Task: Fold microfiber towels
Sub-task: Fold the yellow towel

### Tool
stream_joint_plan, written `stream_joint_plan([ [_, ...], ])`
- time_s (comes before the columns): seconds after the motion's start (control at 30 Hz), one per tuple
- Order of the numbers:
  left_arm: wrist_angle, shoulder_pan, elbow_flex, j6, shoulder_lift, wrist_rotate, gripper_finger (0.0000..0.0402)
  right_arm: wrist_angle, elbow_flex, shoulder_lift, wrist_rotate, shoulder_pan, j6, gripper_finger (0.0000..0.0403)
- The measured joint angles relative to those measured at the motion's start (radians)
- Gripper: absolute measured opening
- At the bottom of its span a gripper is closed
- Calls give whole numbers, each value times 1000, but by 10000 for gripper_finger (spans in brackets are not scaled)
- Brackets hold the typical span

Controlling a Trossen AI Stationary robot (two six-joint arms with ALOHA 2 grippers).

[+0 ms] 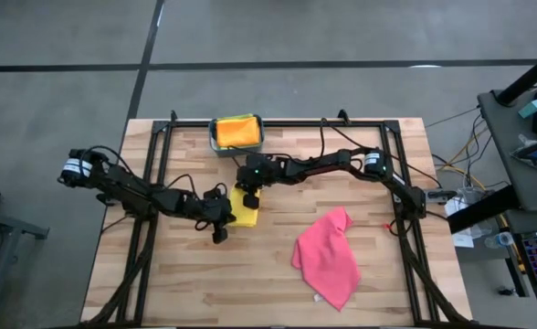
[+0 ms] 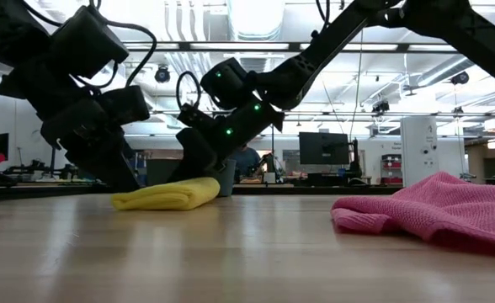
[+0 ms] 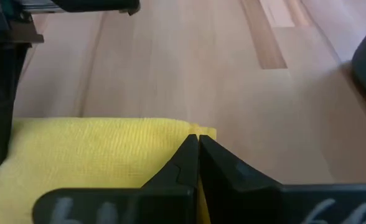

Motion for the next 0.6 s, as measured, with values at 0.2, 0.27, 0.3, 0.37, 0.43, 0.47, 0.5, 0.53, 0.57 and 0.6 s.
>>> stream_joint_plan([
  [0.2, 25, 0, 0, 4, 10, 0, 10, -4, -4, -7, 0, 0, -11, 8],
  [0.27, 25, 0, 0, 8, -8, 1, 10, -15, -5, -24, 0, -1, -13, 9],
  [0.3, 25, 0, 0, 9, -18, 1, 10, -19, -5, -35, 0, -1, -16, 8],
  [0.37, 22, 0, 0, 13, -38, 1, 10, -42, -5, -56, 0, -1, -26, 8],
  [0.43, 10, 0, -1, 30, -57, 1, 10, -67, -5, -75, 0, -1, -28, 8],
  [0.47, 4, 0, -1, 32, -68, 1, 10, -80, -6, -83, 0, -1, -29, 8],
  [0.5, 4, 0, 0, 34, -76, 1, 10, -90, -8, -91, 0, -1, -32, 8],
  [0.53, 0, 0, 0, 36, -87, 1, 10, -104, -8, -101, 0, 0, -35, 8],
  [0.57, -8, 0, 0, 36, -98, 1, 10, -120, -8, -111, 0, 0, -33, 9],
  [0.6, -7, 0, 0, 36, -108, 1, 10, -134, -8, -122, 0, 0, -21, 9],
])
